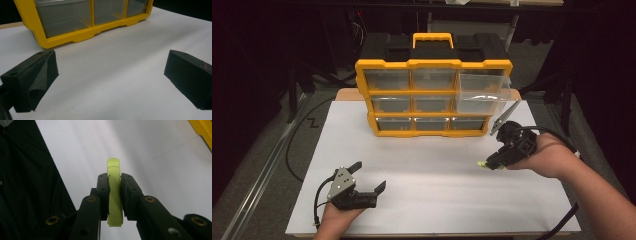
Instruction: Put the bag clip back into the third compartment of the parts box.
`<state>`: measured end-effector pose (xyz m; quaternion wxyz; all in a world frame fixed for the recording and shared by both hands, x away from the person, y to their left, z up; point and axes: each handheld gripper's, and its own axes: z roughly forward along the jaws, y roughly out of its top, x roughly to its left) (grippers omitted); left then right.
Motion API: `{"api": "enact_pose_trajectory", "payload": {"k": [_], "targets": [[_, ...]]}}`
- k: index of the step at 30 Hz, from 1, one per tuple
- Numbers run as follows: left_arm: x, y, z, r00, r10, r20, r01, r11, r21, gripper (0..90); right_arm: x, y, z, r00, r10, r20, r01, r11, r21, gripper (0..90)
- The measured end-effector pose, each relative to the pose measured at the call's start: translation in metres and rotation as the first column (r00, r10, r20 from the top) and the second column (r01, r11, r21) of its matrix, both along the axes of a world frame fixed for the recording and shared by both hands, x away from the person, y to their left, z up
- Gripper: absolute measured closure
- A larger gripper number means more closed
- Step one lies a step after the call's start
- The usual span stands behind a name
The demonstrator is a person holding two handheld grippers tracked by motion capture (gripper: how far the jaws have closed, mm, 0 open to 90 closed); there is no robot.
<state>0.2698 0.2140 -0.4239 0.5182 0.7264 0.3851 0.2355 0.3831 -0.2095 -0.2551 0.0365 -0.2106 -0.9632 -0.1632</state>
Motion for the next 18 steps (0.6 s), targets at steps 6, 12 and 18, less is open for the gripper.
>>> {"api": "enact_pose_trajectory", "payload": {"k": [6, 12, 18], "targets": [[0.001, 0.0, -0.001, 1.0, -0.001, -0.003, 0.001, 1.0, 0.004, 0.4, 0.003, 0.002, 0.022, 1.0, 0.003, 0.005, -0.003, 1.0, -0.006, 78.7], [0.0, -0.001, 0.0, 1.0, -0.008, -0.004, 0.008, 0.9999, 0.009, 0.4, 0.004, 0.003, 0.037, 0.9998, 0.0, 0.019, 0.0, 1.0, -0.004, 78.7], [0.0, -0.001, -0.001, 1.0, -0.009, -0.003, 0.009, 1.0, 0.003, 0.4, 0.006, 0.001, 0.052, 0.9995, 0.008, 0.031, -0.008, 1.0, -0.007, 78.7]]}}
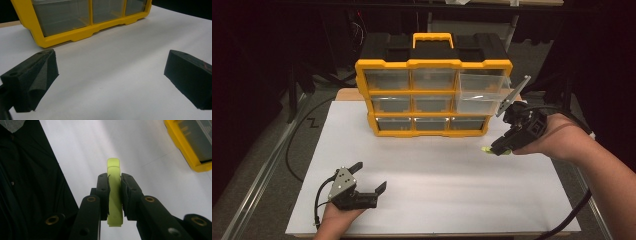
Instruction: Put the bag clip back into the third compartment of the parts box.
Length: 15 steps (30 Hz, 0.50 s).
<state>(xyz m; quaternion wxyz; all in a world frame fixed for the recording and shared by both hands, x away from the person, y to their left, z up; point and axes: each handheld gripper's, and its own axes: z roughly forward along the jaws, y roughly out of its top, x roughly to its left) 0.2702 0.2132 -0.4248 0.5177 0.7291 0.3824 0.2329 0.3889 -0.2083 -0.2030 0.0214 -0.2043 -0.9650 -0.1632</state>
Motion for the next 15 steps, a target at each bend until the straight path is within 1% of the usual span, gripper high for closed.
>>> {"api": "enact_pose_trajectory", "payload": {"k": [1, 4, 6, 7, 9, 12, 13, 14, 15], "targets": [[0.0, 0.0, 0.0, 1.0, -0.003, 0.003, 0.003, 1.0, 0.001, 0.4, 0.001, -0.001, 0.005, 1.0, -0.002, 0.005, 0.002, 1.0, -0.001, 78.7], [-0.001, 0.0, 0.001, 1.0, -0.003, 0.006, 0.003, 1.0, 0.0, 0.4, 0.002, -0.002, 0.011, 0.9998, -0.016, 0.007, 0.016, 1.0, 0.003, 78.7], [-0.001, 0.0, 0.001, 1.0, -0.003, 0.009, 0.003, 1.0, 0.0, 0.4, 0.003, -0.002, 0.013, 0.9998, -0.015, 0.01, 0.015, 1.0, 0.008, 78.7], [-0.001, 0.0, 0.001, 1.0, -0.006, 0.007, 0.006, 1.0, 0.005, 0.4, 0.004, -0.002, 0.018, 0.9996, -0.025, 0.013, 0.024, 1.0, 0.009, 78.7], [-0.001, -0.001, 0.001, 1.0, -0.005, 0.008, 0.005, 1.0, 0.004, 0.4, 0.004, -0.002, 0.019, 0.9996, -0.022, 0.015, 0.022, 1.0, 0.007, 78.7], [-0.001, -0.001, 0.001, 1.0, -0.006, 0.005, 0.006, 0.9999, 0.011, 0.4, 0.006, -0.002, 0.026, 0.9996, -0.018, 0.024, 0.018, 1.0, -0.001, 78.7], [-0.001, -0.002, 0.0, 1.0, -0.007, 0.007, 0.007, 0.9998, 0.016, 0.4, 0.007, -0.002, 0.031, 0.9995, -0.019, 0.027, 0.019, 1.0, 0.0, 78.7], [-0.001, -0.002, 0.0, 1.0, -0.007, 0.007, 0.007, 0.9998, 0.016, 0.4, 0.007, -0.002, 0.031, 0.9995, -0.019, 0.027, 0.019, 1.0, 0.0, 78.7], [-0.001, -0.002, 0.0, 0.9999, -0.01, 0.002, 0.01, 0.9996, 0.026, 0.4, 0.007, -0.003, 0.036, 0.9994, -0.017, 0.032, 0.017, 1.0, 0.004, 78.8]]}}
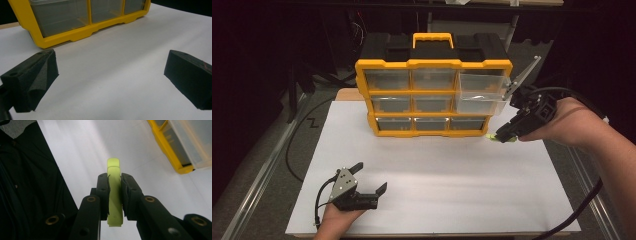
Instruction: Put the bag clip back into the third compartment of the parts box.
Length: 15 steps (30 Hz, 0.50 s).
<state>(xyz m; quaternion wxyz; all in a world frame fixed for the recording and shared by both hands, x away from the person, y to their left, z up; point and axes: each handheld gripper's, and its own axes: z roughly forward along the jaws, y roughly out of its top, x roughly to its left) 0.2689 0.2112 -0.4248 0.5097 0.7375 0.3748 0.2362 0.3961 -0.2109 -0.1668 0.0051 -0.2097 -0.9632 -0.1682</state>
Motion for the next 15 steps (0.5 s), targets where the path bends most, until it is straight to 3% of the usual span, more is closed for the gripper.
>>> {"api": "enact_pose_trajectory", "payload": {"k": [15], "targets": [[0.003, -0.001, -0.002, 0.9999, -0.005, -0.009, 0.005, 1.0, -0.008, 0.4, 0.001, 0.007, 0.034, 0.9994, 0.006, 0.033, -0.006, 1.0, -0.011, 78.7]]}}
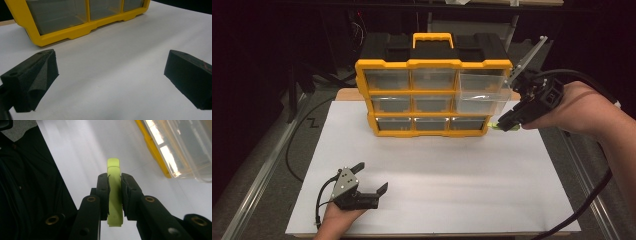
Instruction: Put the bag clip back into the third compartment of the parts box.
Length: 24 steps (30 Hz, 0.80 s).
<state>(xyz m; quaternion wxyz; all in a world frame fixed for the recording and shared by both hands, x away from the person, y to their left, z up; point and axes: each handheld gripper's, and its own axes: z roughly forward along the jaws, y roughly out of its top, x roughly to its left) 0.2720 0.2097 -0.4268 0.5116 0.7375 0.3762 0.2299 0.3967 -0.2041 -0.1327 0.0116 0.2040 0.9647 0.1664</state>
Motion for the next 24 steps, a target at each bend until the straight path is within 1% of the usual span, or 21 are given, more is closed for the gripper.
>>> {"api": "enact_pose_trajectory", "payload": {"k": [2, 4, 5, 9, 13, 14, 19, 24], "targets": [[-0.001, 0.0, 0.001, 1.0, -0.001, 0.001, 0.001, 1.0, 0.002, 0.4, 0.002, 0.003, 0.003, 0.9999, 0.01, 0.002, -0.01, 1.0, 0.0, 78.7], [0.0, 0.001, 0.0, 1.0, 0.0, 0.002, 0.0, 1.0, -0.002, 0.4, 0.003, 0.004, 0.005, 1.0, 0.01, 0.001, -0.01, 1.0, -0.006, 78.7], [0.0, 0.001, 0.0, 1.0, 0.0, 0.001, 0.0, 1.0, -0.005, 0.4, 0.005, 0.006, 0.008, 0.9999, 0.009, 0.008, -0.009, 1.0, -0.007, 78.7], [-0.002, 0.001, 0.001, 1.0, -0.006, 0.002, 0.006, 1.0, -0.002, 0.3, 0.01, 0.007, 0.013, 0.9999, 0.007, 0.008, -0.007, 1.0, -0.002, 78.7], [-0.002, 0.002, 0.001, 1.0, -0.006, 0.006, 0.006, 0.9999, -0.009, 0.3, 0.013, 0.011, 0.016, 0.9999, 0.009, 0.011, -0.009, 1.0, -0.014, 78.7], [-0.002, 0.003, 0.001, 1.0, -0.007, 0.001, 0.007, 1.0, -0.006, 0.4, 0.013, 0.012, 0.018, 0.9999, 0.009, 0.01, -0.009, 1.0, -0.012, 78.7], [-0.001, 0.003, 0.001, 1.0, 0.002, 0.0, -0.002, 0.9999, -0.013, 0.3, 0.017, 0.017, 0.029, 0.9995, 0.013, 0.029, -0.013, 1.0, -0.003, 78.7], [-0.002, 0.003, 0.001, 1.0, 0.006, -0.004, -0.006, 1.0, -0.004, 0.3, 0.022, 0.018, 0.032, 0.9994, 0.002, 0.035, -0.002, 1.0, 0.002, 78.7]]}}
